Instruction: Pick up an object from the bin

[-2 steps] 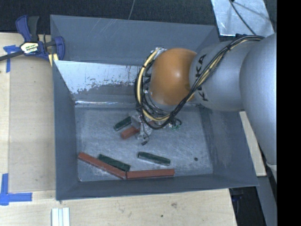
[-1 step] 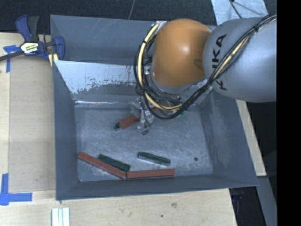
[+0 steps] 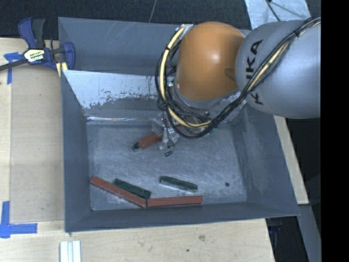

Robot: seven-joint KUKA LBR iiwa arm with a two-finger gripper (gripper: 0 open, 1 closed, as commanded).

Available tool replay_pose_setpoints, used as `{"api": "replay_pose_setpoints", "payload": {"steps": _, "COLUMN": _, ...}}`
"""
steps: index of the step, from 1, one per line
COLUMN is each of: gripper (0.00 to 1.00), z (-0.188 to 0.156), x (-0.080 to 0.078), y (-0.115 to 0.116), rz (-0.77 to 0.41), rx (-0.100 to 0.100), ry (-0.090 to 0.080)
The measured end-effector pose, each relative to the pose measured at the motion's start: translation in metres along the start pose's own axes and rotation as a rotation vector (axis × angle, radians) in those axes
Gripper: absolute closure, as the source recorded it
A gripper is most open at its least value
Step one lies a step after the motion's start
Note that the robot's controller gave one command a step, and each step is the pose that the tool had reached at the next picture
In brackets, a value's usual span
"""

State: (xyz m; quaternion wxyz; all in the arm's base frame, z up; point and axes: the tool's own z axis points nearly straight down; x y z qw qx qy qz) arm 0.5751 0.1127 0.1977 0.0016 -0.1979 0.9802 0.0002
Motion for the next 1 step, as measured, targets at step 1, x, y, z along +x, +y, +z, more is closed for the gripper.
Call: {"api": "replay_pose_setpoints", "payload": {"steps": 1, "gripper": 1.0, "z": -0.0617, "x": -0.0227, "y": -0.0127, "rz": 0.013, "rx": 0.0, "ry": 0.0}}
